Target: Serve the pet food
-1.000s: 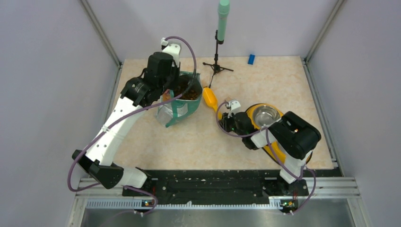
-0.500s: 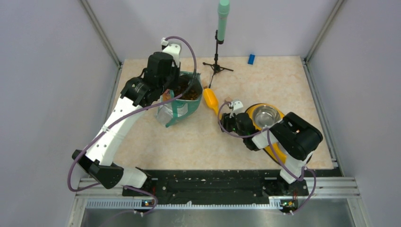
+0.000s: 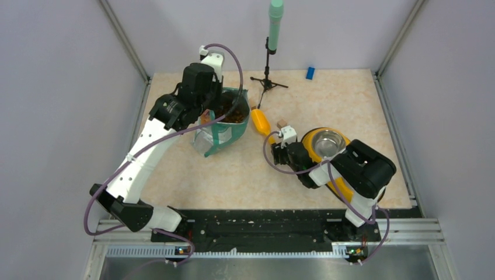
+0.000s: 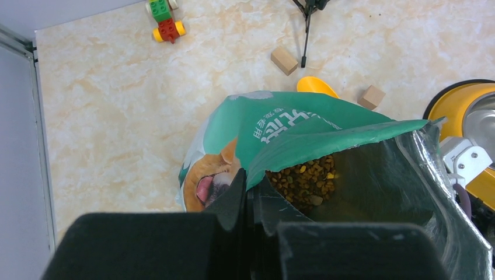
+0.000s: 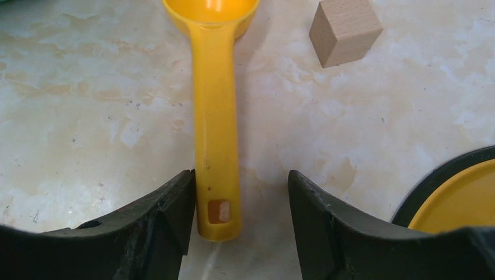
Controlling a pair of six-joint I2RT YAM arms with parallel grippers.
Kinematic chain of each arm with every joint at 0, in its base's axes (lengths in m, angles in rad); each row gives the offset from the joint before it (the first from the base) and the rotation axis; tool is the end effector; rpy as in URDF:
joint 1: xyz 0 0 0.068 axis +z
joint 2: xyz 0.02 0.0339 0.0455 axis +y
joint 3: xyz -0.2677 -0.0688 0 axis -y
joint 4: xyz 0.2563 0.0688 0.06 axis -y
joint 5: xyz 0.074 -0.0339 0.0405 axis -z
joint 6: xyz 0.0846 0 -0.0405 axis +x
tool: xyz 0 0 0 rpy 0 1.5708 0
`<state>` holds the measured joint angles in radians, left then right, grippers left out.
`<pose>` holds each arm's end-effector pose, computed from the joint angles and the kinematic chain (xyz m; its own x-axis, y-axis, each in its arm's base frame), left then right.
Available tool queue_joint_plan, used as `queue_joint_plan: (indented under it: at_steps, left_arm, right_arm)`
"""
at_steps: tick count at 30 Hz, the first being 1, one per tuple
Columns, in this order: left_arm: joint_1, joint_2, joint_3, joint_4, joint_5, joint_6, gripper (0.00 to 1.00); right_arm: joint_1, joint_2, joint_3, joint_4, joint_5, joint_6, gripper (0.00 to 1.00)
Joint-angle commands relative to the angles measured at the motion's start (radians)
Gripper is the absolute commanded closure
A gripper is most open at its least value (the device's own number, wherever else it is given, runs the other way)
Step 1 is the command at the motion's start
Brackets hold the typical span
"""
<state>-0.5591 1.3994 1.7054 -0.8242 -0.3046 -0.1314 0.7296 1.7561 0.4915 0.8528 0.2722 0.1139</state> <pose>0.2975 -0.1562 0.4351 -0.4536 0.1364 -0.8807 0.2277 0.9732 0.0335 0.2733 0.2139 0.0881 -0.3485 -0.1648 -0.9227 -0.4215 0.9068 -0.0028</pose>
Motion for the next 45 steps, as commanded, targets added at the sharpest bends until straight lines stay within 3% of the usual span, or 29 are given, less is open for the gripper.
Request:
queue_joint_plan:
  at_steps: [1,9,11,15,16,22,27,28,30,33,37,45]
  left_arm:
    - [0.005,-0.002,0.052,0.021,-0.018,-0.008,1.0]
    - [0.004,0.0,0.057,0.02,-0.024,-0.008,1.0]
    - [0.005,0.001,0.057,0.019,-0.026,-0.006,1.0]
    - [0.004,0.005,0.057,0.02,-0.024,-0.004,1.0]
    - [0.005,0.006,0.058,0.022,-0.024,-0.004,1.0]
    - [0.005,-0.002,0.067,0.027,-0.021,-0.008,1.0]
    - [0.005,-0.042,0.03,0.078,-0.039,-0.004,1.0]
    - [0.004,-0.045,0.024,0.081,-0.04,-0.004,1.0]
    - [0.005,-0.044,0.018,0.077,-0.039,-0.003,1.0]
    - [0.004,-0.04,0.014,0.07,-0.037,-0.004,1.0]
    - [0.004,-0.062,-0.011,0.094,-0.04,-0.005,1.0]
    - [0.004,-0.065,-0.04,0.11,-0.029,-0.015,1.0]
  right_arm:
    - [0.013,0.062,0.01,-0.042,-0.005,-0.039,0.42]
    - [0.022,0.137,0.043,-0.02,-0.031,-0.037,0.54]
    - [0.022,0.145,0.052,-0.029,-0.033,-0.036,0.65]
    - [0.022,0.121,0.058,-0.051,-0.027,-0.025,0.98]
    - [0.021,0.106,0.059,-0.069,-0.025,-0.02,1.0]
    - [0.017,-0.063,0.032,-0.229,-0.017,0.049,1.0]
    - [0.004,-0.071,-0.009,-0.199,-0.042,0.104,1.0]
    - [0.004,-0.059,-0.006,-0.194,-0.05,0.106,0.92]
    - [0.004,-0.036,-0.008,-0.165,-0.06,0.107,0.67]
    - [0.004,-0.015,-0.039,-0.086,-0.051,0.101,0.54]
    - [0.004,-0.028,-0.13,0.071,-0.05,0.068,0.48]
    - [0.013,-0.02,-0.22,0.133,-0.052,0.07,0.5]
